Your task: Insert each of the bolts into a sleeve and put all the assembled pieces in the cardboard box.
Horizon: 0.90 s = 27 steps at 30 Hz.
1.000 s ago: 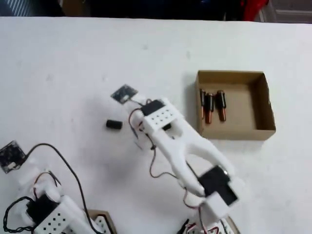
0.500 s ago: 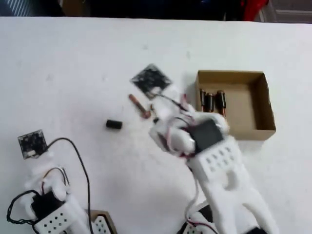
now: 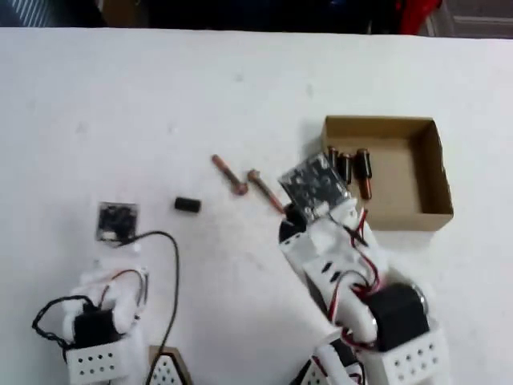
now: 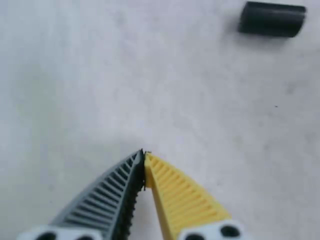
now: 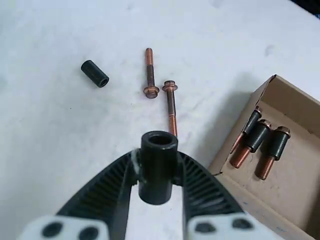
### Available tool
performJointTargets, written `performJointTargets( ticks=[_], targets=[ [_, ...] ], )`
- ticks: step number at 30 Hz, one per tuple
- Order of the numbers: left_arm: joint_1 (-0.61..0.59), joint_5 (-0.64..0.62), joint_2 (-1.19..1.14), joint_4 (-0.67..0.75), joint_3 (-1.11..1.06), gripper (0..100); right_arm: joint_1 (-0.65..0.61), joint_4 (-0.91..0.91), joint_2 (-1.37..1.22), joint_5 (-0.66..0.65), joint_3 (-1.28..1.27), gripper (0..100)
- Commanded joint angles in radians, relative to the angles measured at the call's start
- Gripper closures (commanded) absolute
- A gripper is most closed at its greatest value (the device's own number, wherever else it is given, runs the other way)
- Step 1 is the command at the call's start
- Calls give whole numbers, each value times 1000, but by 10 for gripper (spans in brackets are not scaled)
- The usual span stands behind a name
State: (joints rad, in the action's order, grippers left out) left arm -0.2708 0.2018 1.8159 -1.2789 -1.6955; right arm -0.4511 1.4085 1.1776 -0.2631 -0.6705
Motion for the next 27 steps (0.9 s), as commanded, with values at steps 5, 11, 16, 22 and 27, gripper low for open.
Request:
performJointTargets(
  ticks=[5,11,16,22,27],
  targets=[
    [136,11,8,3,2,977,19,-142,248,-9,-244,981],
    [137,15,8,83,2,977,171,-268,329,-12,-356,981],
    [136,15,8,87,2,977,188,-371,338,-5,-454,981],
    [131,15,8,192,2,977,189,-475,338,20,-551,981],
    [130,41,8,262,2,976,193,-576,338,100,-634,981]
  ],
)
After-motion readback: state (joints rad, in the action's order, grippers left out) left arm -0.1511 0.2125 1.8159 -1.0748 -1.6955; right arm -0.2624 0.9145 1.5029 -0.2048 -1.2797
